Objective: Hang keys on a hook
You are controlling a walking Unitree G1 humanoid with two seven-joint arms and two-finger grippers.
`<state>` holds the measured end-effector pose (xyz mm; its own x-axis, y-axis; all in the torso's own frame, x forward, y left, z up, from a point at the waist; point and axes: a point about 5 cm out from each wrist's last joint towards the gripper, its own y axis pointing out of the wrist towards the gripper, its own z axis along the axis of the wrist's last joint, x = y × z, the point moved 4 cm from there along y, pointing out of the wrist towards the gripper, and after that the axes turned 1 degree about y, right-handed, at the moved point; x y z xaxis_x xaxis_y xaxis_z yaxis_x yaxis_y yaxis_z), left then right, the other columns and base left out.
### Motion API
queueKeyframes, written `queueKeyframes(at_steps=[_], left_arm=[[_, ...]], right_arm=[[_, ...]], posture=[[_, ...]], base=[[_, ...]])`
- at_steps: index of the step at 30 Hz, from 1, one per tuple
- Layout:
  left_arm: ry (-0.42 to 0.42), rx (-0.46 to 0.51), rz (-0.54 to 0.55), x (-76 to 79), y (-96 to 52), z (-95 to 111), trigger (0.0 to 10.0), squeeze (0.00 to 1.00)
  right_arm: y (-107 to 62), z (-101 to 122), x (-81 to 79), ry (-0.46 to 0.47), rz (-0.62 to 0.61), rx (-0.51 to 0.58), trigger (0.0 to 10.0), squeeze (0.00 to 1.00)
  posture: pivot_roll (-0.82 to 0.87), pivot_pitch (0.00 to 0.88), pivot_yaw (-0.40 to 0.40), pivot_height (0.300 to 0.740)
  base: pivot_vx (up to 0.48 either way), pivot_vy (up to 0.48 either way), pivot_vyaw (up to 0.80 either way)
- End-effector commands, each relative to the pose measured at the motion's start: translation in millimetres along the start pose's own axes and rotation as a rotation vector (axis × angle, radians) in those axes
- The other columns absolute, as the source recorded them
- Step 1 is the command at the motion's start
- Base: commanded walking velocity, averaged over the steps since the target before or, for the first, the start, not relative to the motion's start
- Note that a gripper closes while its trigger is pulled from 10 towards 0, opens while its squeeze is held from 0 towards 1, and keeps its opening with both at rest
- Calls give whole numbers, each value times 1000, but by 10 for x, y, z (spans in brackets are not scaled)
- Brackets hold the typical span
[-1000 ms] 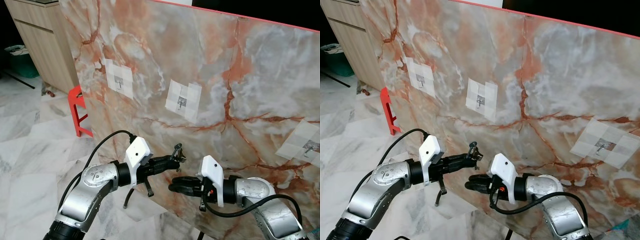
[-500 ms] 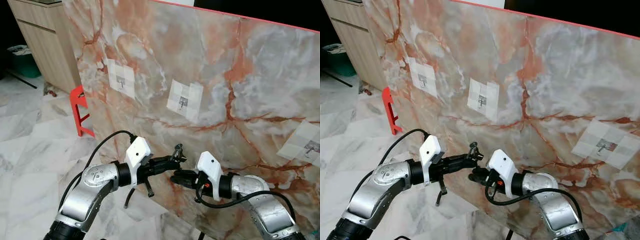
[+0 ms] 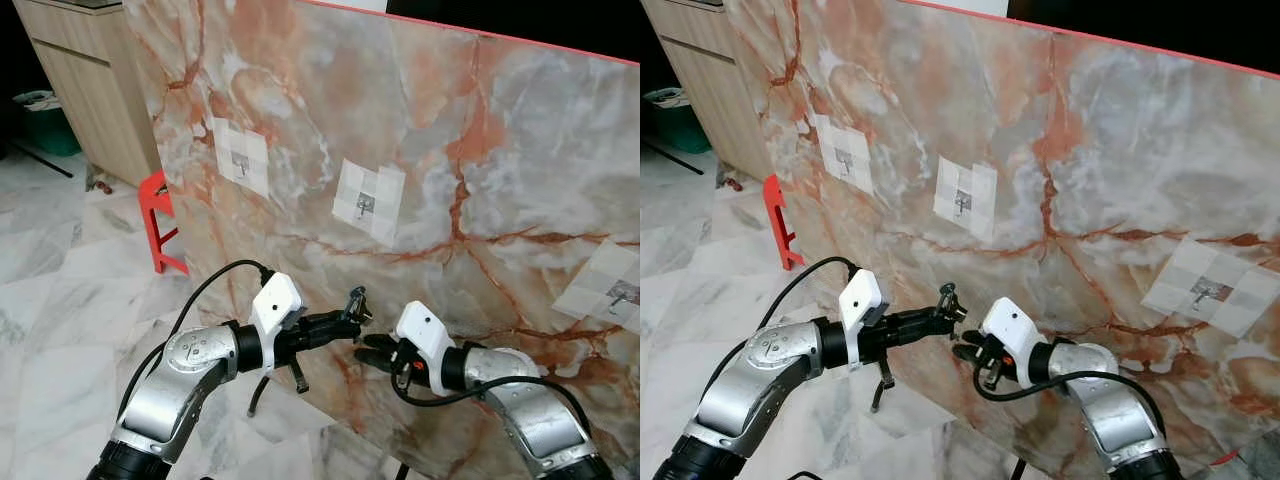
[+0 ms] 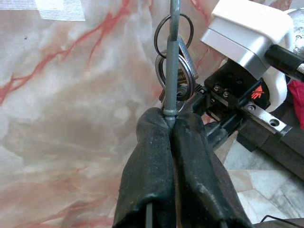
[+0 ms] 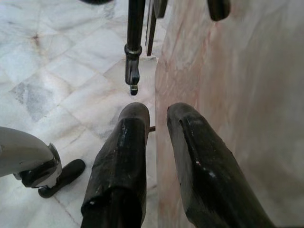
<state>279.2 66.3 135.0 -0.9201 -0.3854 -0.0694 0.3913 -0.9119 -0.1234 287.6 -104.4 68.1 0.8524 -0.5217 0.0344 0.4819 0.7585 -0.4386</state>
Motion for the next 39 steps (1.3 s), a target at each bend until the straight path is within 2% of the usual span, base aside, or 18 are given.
queueKeyframes(at_steps=[1, 4, 5, 6, 7, 8, 9, 10, 11, 12, 18, 19, 20, 23, 24, 25, 33, 39], left_arm=[[23, 31, -16, 0, 18, 118, 10000, 0], [24, 30, -15, -2, 21, 118, 10000, 0], [25, 30, -13, -4, 22, 117, 10000, 0], [27, 29, -12, -6, 23, 115, 10000, 0], [28, 28, -11, -7, 26, 114, 10000, 0], [28, 28, -11, -7, 26, 114, 10000, 0], [30, 28, -11, -7, 28, 114, 10000, 0], [30, 28, -11, -7, 29, 115, 10000, 0], [30, 28, -11, -7, 29, 116, 10000, 0], [33, 26, -8, -11, 38, 108, 10000, 0], [38, 22, -7, -15, 45, 102, 10000, 0], [39, 22, -6, -17, 45, 103, 10000, 0], [40, 21, -6, -19, 45, 102, 10000, 0], [42, 15, -7, -19, 43, 90, 10000, 0], [42, 13, -8, -16, 46, 85, 10000, 0], [42, 14, -9, -16, 47, 86, 10000, 0], [46, 8, -10, -13, 53, 79, 10000, 0], [50, 9, -11, -15, 60, 81, 10000, 0]], right_arm=[[-2, 27, 33, 6, -14, 12, 10000, 0], [10, 34, 31, 4, -15, 14, 10000, 0], [23, 50, 25, 12, -14, 23, 10000, 569], [32, 68, 20, 18, -13, 33, 10000, 875], [33, 76, 21, 21, -15, 37, 10000, 686], [33, 76, 21, 21, -15, 37, 10000, 686], [31, 78, 18, 20, -12, 38, 10000, 353], [28, 75, 11, 16, -5, 35, 10000, 235], [26, 71, 6, 13, 0, 33, 10000, 235], [28, 48, 19, 3, -6, 21, 10000, 0], [33, 28, -2, 21, 10, 14, 10000, 0], [32, 39, -10, 25, 15, 20, 10000, 384], [30, 49, -12, 27, 15, 25, 10000, 502], [34, 71, -6, 30, 9, 34, 10000, 486], [35, 79, -1, 31, 5, 38, 10000, 102], [38, 82, 3, 34, 2, 40, 10000, 0], [46, 117, 18, 47, -1, 57, 10000, 0], [27, 313, 20, 132, 17, 166, 10000, 0]], posture=[[-113, 0, -78, 740], [-113, 0, -78, 740], [-113, 0, -79, 740], [-113, 0, -78, 740], [-112, 0, -81, 740], [-112, 0, -81, 740], [-112, 0, -81, 740], [-115, 0, -80, 740], [-115, 0, -80, 740], [-115, 0, -82, 740], [-114, 0, -81, 740], [-114, 0, -81, 740], [-115, 0, -81, 740], [-117, 0, -79, 740], [-117, 0, -79, 740], [-115, 0, -79, 740], [-114, 0, -79, 740], [-117, 0, -78, 740]], base=[[0, 0, 0], [0, 0, 0], [0, 0, 0], [0, 0, 0], [0, 0, 0], [0, 0, 0], [0, 0, 0], [0, 0, 0], [0, 0, 0], [0, 0, 0], [0, 0, 0], [0, 0, 0], [0, 0, 0], [0, 0, 0], [0, 0, 0], [0, 0, 0], [0, 0, 0], [0, 0, 0]])
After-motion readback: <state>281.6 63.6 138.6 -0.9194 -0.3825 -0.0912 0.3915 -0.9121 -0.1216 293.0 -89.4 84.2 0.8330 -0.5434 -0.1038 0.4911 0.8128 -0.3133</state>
